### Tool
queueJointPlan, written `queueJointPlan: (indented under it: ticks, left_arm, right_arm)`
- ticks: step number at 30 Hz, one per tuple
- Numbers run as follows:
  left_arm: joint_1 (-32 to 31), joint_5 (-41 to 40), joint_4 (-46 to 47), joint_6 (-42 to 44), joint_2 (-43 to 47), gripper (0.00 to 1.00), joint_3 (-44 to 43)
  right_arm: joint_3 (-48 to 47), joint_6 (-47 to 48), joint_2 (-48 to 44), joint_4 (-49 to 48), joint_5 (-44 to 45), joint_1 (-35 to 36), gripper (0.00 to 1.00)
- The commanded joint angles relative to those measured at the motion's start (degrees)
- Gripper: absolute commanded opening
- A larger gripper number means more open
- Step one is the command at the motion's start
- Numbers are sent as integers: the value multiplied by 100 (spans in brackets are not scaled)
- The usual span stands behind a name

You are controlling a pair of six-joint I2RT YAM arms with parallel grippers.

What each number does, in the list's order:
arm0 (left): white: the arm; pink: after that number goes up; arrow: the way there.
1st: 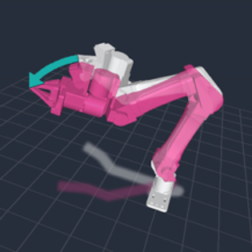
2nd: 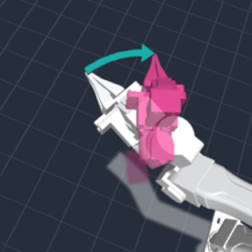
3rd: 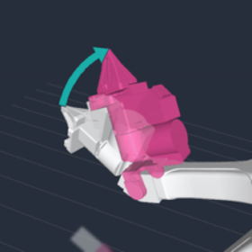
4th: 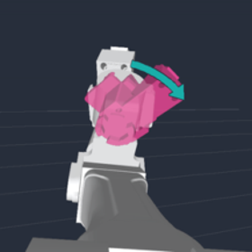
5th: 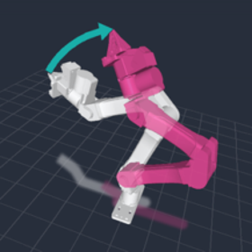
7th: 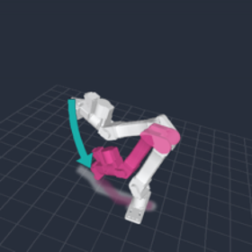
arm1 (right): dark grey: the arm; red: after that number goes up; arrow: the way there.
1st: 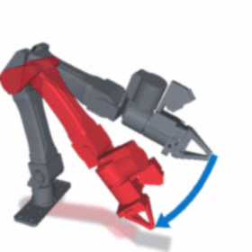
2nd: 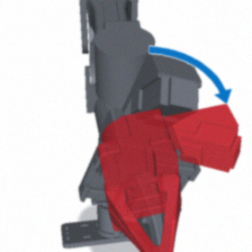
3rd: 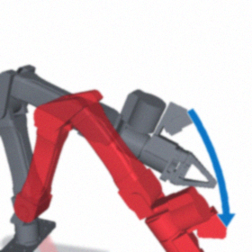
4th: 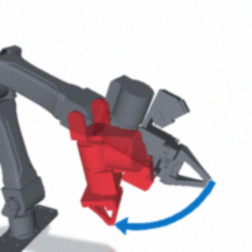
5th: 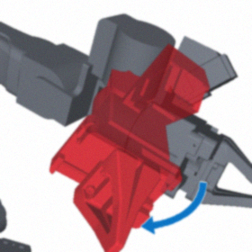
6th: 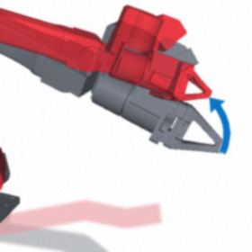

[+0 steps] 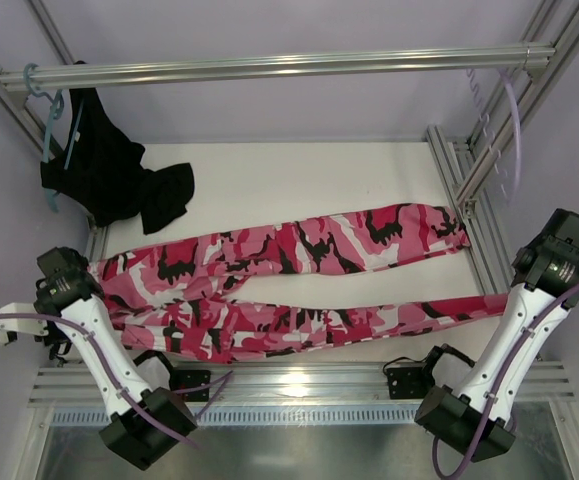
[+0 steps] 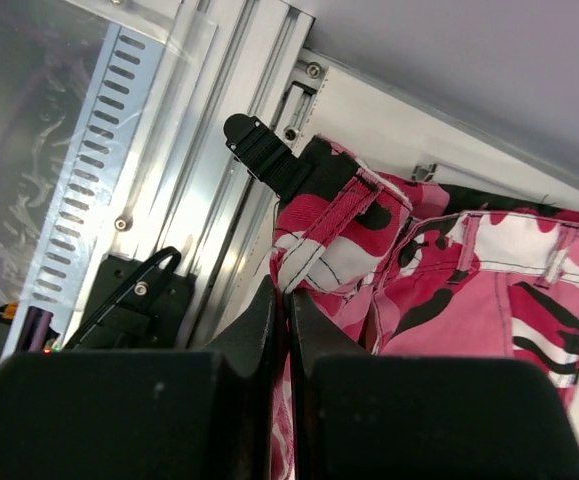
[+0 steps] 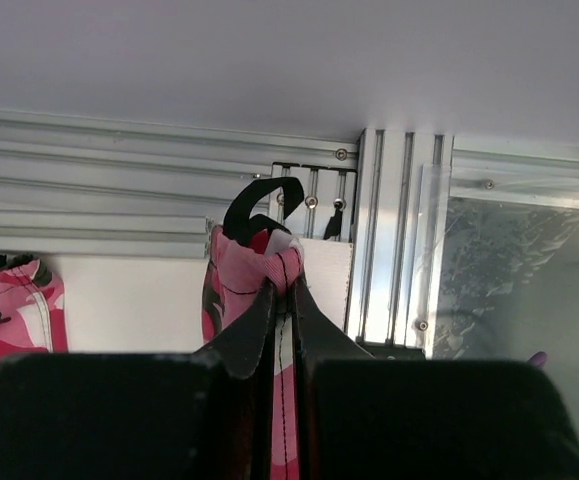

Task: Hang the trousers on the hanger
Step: Fold the trousers

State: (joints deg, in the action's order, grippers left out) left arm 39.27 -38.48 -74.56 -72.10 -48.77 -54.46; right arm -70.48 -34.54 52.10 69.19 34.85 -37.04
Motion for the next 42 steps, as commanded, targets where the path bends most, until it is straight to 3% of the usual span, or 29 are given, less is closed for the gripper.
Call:
queueJointPlan:
  ticks: [1,5,9,14,21,29,33,36,42]
  left_arm:
    - [-24,-608,232,231,-228,1,-162]
    - [-24,-337,539,441,-80,0,-65]
    - [-16,42,785,442,96,1,224]
    - [-16,43,1146,460,70,1,708]
    - [-15,77,1454,512,69,1,709]
    - [-15,314,1638,600,8,0,770]
    - [-24,481,1796,574,52,1,928]
    - [-33,683,1875,530,9,1,1025]
    - [-103,728,1989,556,-123,1,1016]
  right_arm:
    - [-326,229,327,-292,-82,-49,4]
    - [462,220,424,-1027,-1091,-49,4]
    - [1517,11,678,-1662,-1384,-41,4]
    - [1590,-105,1320,-2031,-1604,-40,4]
    - [1922,71,1030,-2770,-2088,3,4]
    - [1687,-175,2032,-2569,-2025,-5,4]
    - [1703,211,1604,-2998,-2849,56,34]
    - [1827,343,1278,-3367,-3133,433,39]
    - [1678,45,1303,-3131,-2502,1434,44]
